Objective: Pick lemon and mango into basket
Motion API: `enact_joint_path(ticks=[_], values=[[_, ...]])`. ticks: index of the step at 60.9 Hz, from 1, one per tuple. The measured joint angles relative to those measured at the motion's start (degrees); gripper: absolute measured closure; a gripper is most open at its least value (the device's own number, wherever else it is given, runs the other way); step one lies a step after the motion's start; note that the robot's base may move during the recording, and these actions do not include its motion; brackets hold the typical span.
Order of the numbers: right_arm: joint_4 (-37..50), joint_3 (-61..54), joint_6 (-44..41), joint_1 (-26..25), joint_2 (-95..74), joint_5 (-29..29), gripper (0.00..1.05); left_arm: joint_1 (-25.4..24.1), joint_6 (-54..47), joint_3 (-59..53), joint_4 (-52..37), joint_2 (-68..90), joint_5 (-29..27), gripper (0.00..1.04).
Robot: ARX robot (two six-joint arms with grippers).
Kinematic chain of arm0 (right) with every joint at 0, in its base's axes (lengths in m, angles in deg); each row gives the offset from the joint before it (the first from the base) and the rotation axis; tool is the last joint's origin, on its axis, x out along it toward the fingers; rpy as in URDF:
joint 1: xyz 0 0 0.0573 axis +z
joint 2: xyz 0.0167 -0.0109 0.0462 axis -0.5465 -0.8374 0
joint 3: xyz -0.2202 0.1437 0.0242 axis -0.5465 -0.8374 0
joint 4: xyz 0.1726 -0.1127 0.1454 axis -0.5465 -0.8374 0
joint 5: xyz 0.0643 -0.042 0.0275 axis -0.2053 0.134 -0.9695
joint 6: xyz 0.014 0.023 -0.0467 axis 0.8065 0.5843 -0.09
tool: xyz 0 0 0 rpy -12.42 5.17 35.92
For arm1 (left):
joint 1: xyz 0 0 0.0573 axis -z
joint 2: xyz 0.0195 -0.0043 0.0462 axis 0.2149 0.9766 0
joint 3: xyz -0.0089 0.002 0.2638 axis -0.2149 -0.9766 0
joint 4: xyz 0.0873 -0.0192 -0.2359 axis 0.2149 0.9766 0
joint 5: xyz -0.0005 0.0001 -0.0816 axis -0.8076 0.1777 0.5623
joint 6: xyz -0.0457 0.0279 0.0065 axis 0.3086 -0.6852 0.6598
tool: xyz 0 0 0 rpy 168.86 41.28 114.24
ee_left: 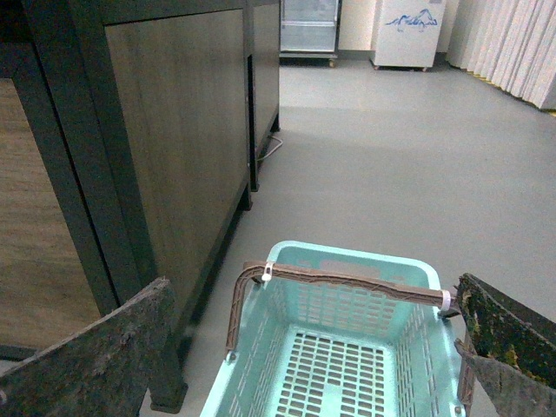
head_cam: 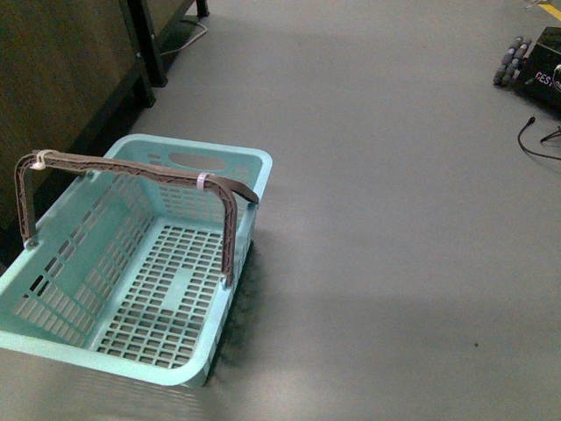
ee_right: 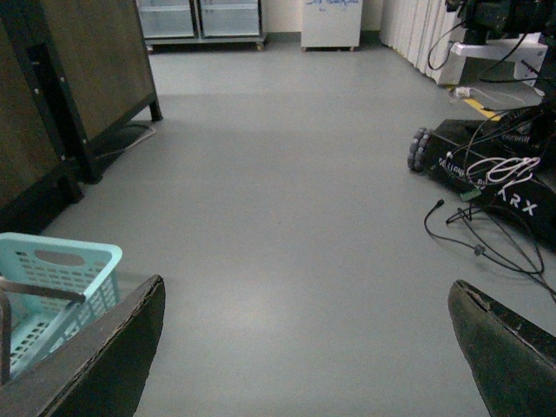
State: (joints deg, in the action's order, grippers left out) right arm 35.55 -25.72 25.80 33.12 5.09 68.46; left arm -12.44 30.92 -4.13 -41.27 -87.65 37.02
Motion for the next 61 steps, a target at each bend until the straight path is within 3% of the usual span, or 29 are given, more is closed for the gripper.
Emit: enact_joint_path(ticks=[52, 57, 61], values=[[0.0, 0.0, 0.0, 0.0, 0.0, 0.0, 0.09, 0.0, 0.0, 0.0, 0.0, 0.0, 0.0, 0.07], [0.0, 0.0, 0.0, 0.0, 0.0, 0.0, 0.09, 2.4, 8.8, 3.3, 9.2, 4.8, -5.1, 0.07], [0.0, 0.0, 0.0, 0.0, 0.0, 0.0, 0.09, 3.9, 17.8, 4.5, 11.2, 9.0, -5.7, 0.07]])
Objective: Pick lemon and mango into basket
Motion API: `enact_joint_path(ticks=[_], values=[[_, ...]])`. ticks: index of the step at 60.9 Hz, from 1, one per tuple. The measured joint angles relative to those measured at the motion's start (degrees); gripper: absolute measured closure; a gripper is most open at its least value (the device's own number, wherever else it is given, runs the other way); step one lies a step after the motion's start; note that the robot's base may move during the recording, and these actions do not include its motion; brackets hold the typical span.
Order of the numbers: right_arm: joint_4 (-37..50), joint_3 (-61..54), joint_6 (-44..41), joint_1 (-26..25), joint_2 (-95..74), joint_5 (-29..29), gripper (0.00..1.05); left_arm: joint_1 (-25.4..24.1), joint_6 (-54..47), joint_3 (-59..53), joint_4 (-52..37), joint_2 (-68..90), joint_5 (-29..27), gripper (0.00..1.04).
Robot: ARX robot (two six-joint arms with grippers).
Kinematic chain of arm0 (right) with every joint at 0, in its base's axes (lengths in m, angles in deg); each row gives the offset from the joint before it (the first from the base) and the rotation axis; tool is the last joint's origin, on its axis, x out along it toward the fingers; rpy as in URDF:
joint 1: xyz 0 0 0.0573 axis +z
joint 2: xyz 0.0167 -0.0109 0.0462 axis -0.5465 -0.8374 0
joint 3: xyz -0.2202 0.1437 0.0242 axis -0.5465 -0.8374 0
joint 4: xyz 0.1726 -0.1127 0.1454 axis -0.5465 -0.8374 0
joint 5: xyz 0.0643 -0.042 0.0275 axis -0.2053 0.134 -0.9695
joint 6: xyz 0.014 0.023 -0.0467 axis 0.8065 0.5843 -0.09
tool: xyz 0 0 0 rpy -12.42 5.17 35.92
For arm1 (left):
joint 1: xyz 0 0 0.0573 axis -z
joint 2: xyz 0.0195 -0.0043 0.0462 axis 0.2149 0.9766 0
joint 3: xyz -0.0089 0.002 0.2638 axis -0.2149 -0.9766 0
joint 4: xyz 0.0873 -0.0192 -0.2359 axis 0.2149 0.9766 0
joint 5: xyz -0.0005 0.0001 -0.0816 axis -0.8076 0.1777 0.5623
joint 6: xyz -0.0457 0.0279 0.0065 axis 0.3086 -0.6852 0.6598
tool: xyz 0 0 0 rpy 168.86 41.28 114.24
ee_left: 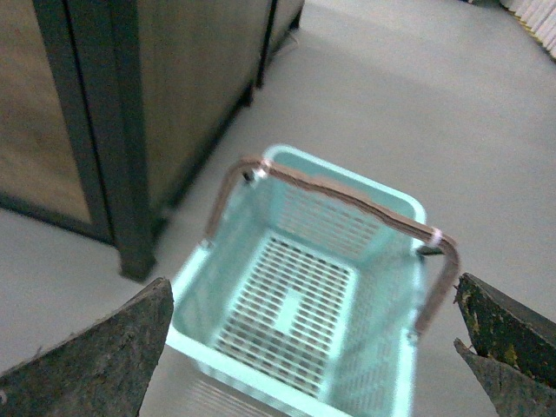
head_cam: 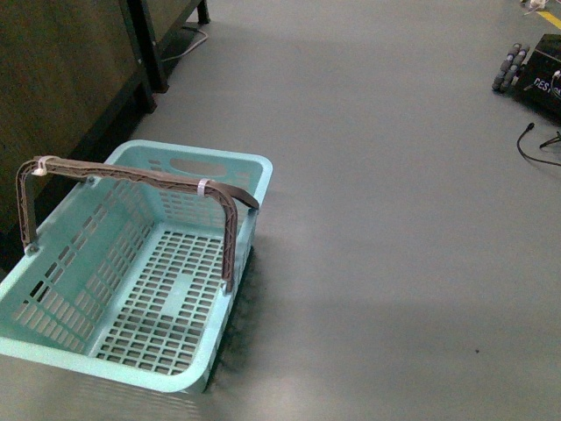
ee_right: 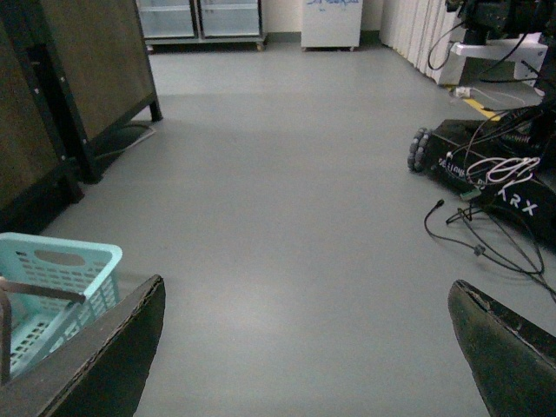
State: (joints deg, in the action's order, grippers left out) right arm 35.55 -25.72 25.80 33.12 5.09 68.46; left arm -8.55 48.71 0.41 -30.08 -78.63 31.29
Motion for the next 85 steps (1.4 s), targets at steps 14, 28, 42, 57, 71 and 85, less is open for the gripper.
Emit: enact_joint_path(ticks=[14, 28, 42, 57, 71, 85], values=[[0.0, 0.0, 0.0, 0.0, 0.0, 0.0, 0.09, -5.3, 16.6, 4.6, -17.9, 20.3, 6.1, 0.07], [0.0, 0.0, 0.0, 0.0, 0.0, 0.0, 0.09, -6.1, 30.5, 11.3, -37.0, 52.5, 3.8, 0.07], [0.0, 0.0, 0.0, 0.0, 0.0, 0.0, 0.09, -1.6, 40.0, 20.1, -44.5, 80.0, 1.0, 0.07], [0.0, 0.0, 0.0, 0.0, 0.0, 0.0, 0.09, 1.0, 47.2, 30.6, -44.5, 97.3, -1.4, 0.07], [0.0, 0.0, 0.0, 0.0, 0.0, 0.0, 0.09, 3.0, 50.2, 41.1, -42.7, 107.9, -2.9, 0.07], [0.0, 0.0, 0.0, 0.0, 0.0, 0.0, 0.09, 4.9, 53.5, 50.3, -39.6, 114.7, -3.5, 0.07]])
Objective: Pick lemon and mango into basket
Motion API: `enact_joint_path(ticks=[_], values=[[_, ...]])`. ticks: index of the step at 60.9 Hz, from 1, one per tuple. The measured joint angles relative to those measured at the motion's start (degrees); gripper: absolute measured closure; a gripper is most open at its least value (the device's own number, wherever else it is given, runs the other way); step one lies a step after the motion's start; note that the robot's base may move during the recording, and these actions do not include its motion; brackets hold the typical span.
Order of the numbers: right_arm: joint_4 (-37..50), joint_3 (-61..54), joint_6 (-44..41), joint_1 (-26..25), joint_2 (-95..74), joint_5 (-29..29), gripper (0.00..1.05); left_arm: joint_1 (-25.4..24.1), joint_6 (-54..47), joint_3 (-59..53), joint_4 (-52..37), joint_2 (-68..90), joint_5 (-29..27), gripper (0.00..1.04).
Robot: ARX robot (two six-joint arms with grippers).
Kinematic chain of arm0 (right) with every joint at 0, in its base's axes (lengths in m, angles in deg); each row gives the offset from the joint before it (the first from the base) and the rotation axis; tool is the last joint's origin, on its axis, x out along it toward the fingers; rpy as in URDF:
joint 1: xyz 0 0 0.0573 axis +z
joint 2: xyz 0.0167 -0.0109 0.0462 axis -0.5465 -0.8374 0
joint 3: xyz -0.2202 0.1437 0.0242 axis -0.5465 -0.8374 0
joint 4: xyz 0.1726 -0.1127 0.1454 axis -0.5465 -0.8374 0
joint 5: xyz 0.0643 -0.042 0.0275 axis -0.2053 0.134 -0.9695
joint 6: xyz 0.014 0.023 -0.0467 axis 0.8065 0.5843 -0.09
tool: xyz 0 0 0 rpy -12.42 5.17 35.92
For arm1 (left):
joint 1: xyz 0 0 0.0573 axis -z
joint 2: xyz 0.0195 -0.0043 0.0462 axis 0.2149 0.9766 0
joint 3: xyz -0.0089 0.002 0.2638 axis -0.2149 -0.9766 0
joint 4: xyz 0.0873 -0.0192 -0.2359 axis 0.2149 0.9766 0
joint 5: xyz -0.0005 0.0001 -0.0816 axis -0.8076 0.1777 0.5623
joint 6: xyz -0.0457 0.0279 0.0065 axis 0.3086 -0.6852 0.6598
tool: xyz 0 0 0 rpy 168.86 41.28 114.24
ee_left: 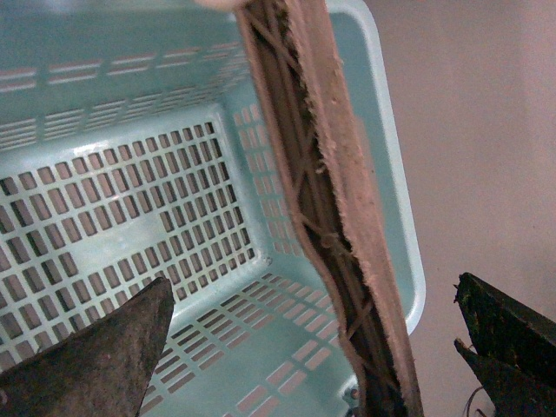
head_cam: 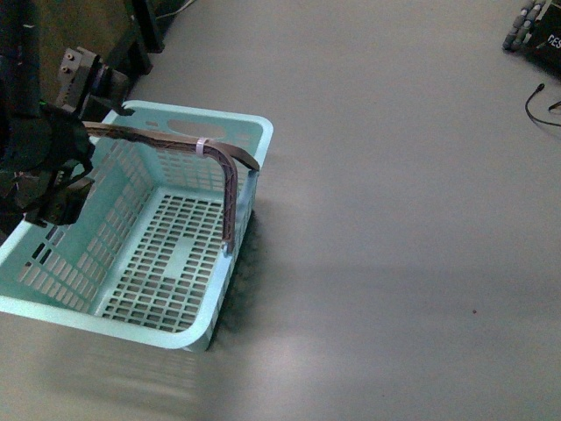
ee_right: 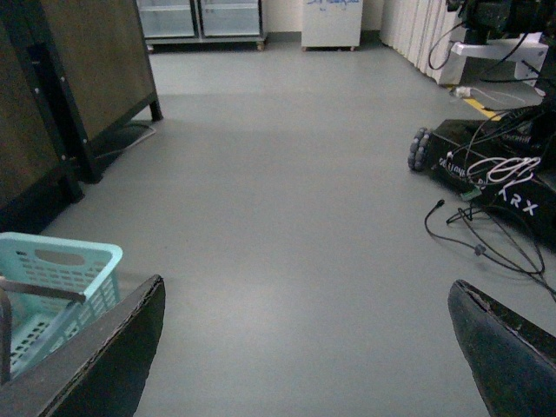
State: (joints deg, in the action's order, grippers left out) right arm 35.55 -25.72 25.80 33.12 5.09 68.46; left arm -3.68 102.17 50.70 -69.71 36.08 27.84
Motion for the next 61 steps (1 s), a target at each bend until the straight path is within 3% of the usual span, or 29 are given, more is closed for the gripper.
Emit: enact_joint_path(ticks=[22, 39, 48, 54, 61], values=[[0.0, 0.0, 0.0, 0.0, 0.0, 0.0, 0.09, 1.9, 1.3, 10.4, 4.3, 5.8, -0.2, 0.10], [0.0, 0.0, 0.0, 0.0, 0.0, 0.0, 0.09, 1.9, 1.4, 14.3, 7.4, 9.2, -0.9, 0.54], [0.0, 0.0, 0.0, 0.0, 0.0, 0.0, 0.09, 1.8, 4.8, 14.1, 6.7, 9.0, -0.7, 0.89], [0.0, 0.0, 0.0, 0.0, 0.0, 0.0, 0.09, 1.6, 7.8, 13.1, 6.7, 8.2, 0.3, 0.99], [0.0, 0.0, 0.0, 0.0, 0.0, 0.0, 0.09, 1.6, 7.5, 10.2, 6.3, 5.9, 0.9, 0.99]])
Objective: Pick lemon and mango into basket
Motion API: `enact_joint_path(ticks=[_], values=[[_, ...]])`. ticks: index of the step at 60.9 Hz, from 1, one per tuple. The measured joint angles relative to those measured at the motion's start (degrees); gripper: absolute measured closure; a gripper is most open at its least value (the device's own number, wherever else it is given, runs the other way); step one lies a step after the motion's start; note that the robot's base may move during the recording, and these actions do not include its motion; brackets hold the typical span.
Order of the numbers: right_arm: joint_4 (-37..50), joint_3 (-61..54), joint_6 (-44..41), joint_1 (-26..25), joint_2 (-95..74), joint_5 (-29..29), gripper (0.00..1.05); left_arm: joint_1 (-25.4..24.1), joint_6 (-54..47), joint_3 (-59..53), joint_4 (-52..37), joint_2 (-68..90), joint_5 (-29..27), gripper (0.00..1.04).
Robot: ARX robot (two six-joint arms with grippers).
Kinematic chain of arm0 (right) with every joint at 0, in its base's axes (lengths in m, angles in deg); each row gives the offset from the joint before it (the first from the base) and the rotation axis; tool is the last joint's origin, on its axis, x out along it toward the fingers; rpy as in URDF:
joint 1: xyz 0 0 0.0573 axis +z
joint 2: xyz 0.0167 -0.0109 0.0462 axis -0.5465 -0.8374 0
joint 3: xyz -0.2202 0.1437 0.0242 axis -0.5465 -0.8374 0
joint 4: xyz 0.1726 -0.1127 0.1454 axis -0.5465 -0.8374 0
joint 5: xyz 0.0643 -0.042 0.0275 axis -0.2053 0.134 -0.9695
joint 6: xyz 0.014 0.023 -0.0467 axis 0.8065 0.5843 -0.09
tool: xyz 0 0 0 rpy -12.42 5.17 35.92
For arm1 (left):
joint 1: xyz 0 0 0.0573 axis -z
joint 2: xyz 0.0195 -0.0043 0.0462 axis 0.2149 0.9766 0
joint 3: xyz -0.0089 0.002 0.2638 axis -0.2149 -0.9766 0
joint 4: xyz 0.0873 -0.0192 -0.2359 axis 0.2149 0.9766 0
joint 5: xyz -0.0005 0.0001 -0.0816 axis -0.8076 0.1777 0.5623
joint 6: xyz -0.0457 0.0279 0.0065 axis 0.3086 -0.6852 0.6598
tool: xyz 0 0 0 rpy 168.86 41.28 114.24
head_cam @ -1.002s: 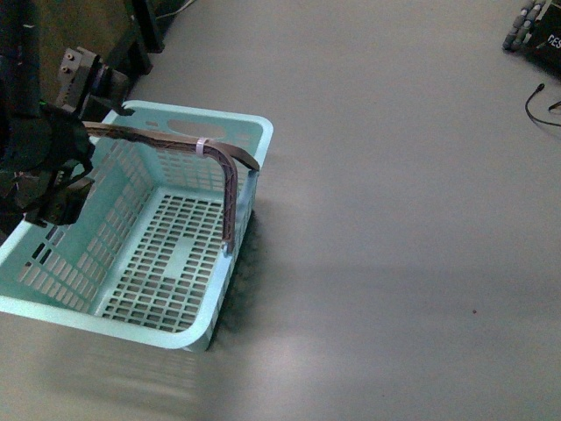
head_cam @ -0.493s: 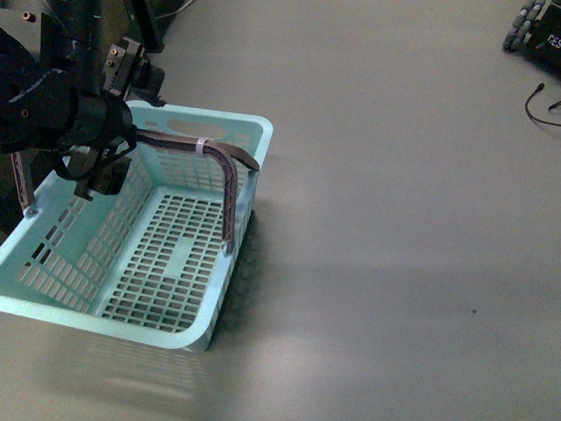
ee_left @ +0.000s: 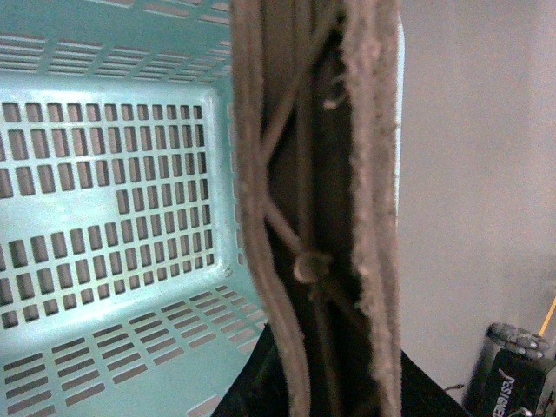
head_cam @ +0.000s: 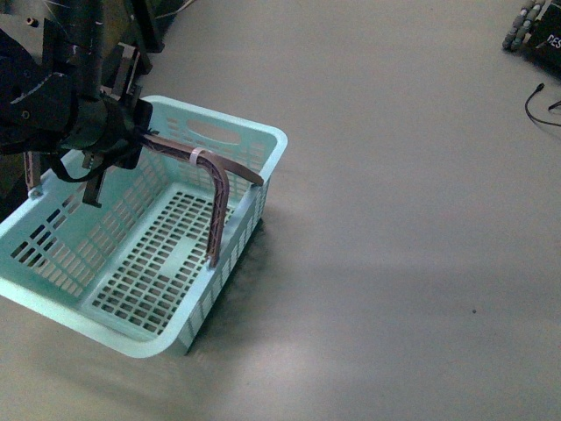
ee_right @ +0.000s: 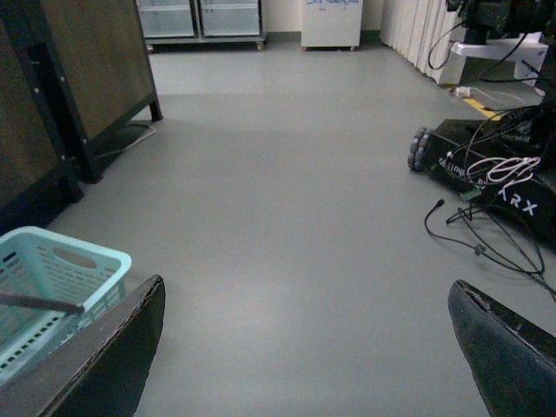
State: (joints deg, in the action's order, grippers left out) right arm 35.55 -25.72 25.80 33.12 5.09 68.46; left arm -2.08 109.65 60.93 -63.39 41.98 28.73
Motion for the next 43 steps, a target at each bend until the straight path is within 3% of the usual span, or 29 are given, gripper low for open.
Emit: enact_joint_path(ticks=[16, 31, 43], values=[[0.0, 0.0, 0.0, 0.0, 0.0, 0.0, 0.09, -1.2, 1.3, -12.2, 1.1, -16.0, 1.9, 1.00], [0.0, 0.0, 0.0, 0.0, 0.0, 0.0, 0.09, -5.2, 5.3, -22.6, 11.3, -44.2, 4.2, 1.00], [0.0, 0.0, 0.0, 0.0, 0.0, 0.0, 0.09, -7.7, 6.3, -24.5, 21.1, -62.3, 4.9, 1.00]])
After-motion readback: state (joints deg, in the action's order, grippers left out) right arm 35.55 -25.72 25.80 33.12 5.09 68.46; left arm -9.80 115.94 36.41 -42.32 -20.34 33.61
